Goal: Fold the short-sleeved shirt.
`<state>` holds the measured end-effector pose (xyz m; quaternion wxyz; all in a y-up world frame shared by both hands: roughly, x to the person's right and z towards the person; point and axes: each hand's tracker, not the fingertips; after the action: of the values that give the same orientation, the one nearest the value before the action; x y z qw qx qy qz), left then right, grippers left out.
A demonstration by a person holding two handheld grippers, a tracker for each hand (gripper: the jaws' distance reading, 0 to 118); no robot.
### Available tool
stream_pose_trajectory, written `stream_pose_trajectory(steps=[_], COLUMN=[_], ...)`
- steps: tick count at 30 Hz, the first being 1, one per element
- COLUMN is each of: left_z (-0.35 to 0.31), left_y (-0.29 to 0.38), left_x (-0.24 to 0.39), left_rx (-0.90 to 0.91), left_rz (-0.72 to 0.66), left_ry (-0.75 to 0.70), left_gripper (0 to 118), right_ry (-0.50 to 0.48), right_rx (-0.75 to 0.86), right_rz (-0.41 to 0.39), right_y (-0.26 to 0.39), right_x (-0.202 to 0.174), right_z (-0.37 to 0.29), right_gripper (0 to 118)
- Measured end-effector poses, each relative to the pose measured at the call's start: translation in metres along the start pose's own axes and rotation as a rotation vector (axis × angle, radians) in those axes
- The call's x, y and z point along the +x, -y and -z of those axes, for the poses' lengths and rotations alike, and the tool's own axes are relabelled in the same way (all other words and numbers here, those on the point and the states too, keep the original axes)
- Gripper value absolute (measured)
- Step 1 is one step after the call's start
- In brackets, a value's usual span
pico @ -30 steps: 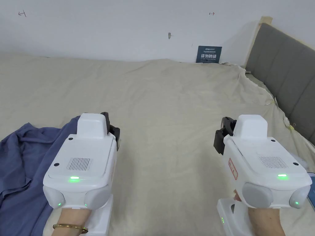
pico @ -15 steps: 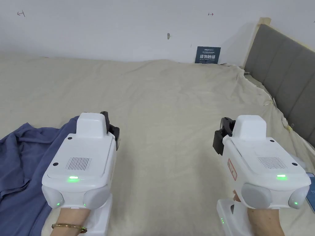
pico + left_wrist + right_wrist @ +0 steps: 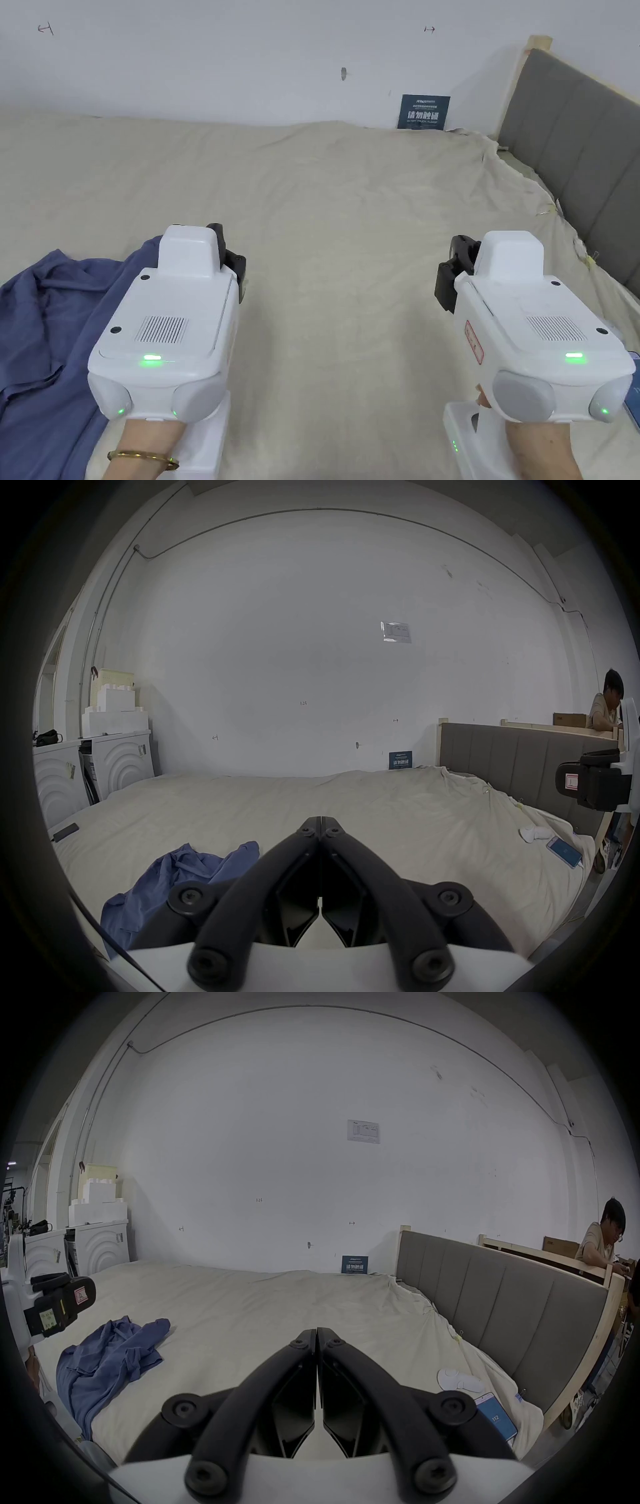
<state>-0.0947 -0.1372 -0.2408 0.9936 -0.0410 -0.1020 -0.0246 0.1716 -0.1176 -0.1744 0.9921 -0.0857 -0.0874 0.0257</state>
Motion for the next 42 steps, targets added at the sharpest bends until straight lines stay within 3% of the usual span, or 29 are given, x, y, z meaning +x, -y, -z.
stream_pose_trajectory(steps=[19, 42], left_z=[-0.003, -0.087], left_y=[-0.004, 0.014], left_x=[-0.015, -0.153], left_rx=[0.008, -0.024], left_rz=[-0.002, -0.053], left_ry=[-0.027, -0.444], left_gripper=[0, 0], right_ry=[-0.027, -0.448], right_rx=[0.009, 0.047], right_rz=[-0.035, -0.099], right_y=[-0.006, -0.018], right_x=[-0.012, -0.169], right_z=[0.006, 0.023], right_gripper=[0, 0])
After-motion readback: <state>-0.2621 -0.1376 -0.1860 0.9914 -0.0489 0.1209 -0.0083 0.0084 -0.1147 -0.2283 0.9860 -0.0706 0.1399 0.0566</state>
